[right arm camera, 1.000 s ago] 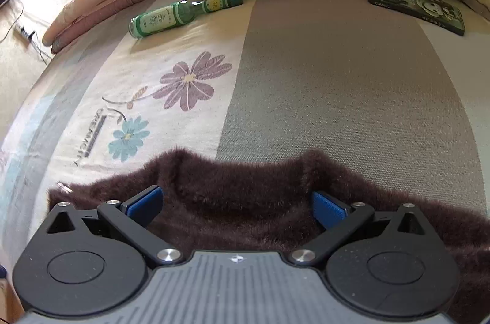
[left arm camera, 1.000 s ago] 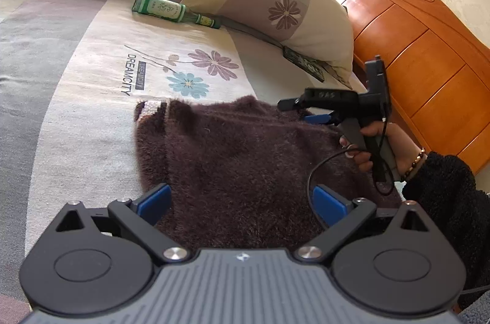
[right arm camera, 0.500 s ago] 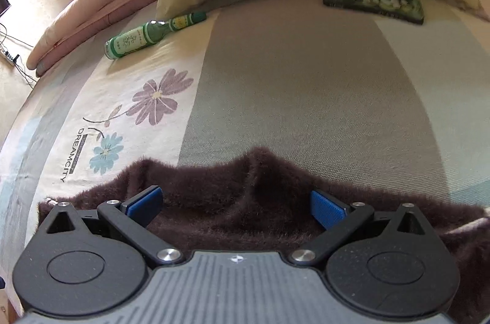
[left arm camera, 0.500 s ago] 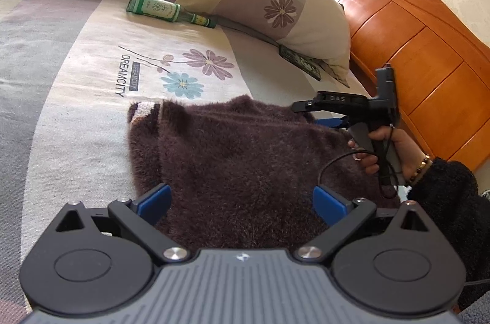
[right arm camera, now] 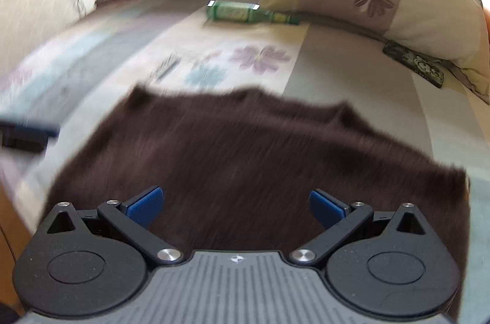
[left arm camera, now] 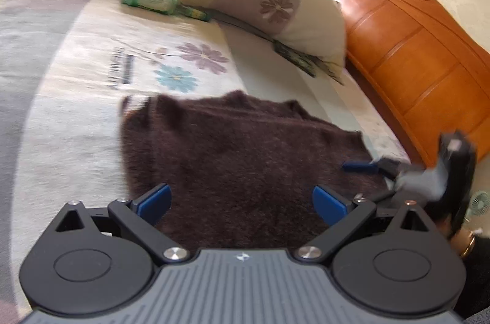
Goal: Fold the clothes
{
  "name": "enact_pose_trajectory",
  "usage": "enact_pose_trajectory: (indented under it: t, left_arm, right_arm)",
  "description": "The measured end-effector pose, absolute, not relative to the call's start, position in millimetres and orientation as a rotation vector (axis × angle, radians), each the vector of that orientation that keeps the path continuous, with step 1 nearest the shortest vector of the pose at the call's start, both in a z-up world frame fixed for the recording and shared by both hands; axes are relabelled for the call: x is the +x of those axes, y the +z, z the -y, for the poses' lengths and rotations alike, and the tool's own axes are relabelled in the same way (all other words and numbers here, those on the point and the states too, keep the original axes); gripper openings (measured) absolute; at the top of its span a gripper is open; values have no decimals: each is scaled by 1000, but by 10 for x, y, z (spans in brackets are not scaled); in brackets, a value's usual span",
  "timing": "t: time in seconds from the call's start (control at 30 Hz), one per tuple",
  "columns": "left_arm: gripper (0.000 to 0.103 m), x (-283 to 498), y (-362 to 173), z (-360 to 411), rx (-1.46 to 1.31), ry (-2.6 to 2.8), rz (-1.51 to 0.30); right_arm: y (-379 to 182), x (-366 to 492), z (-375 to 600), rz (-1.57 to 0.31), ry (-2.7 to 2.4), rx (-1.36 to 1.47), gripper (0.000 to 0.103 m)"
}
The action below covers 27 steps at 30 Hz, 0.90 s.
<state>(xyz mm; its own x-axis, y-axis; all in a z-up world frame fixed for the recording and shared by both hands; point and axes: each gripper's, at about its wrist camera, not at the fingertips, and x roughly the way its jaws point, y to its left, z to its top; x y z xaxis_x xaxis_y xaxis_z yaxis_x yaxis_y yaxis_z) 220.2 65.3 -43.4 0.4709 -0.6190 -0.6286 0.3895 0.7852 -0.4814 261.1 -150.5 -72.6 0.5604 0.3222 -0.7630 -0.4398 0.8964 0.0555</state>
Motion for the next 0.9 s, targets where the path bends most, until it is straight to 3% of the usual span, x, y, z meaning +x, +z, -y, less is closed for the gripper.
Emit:
enact_pose_trajectory:
  t: [0.27, 0.5, 0.73, 0.9]
  left_arm:
    - [99, 2459, -572, -406, -202, -651, -888]
    - [99, 2566, -675, -386, -175, -629, -932]
    - [100, 2522, -790, -316, -154, -644, -983]
    - [101, 2469, -577, -397, -164, -645, -930]
  right_arm:
    - [-970, 1949, 1264, -843, 411, -283, 103]
    - [-1022, 1911, 1254, -821, 387, -269, 103]
    - [-888, 1754, 1256, -809, 352, -231, 103]
    - [-803, 1582, 1248, -763, 382, -249, 103]
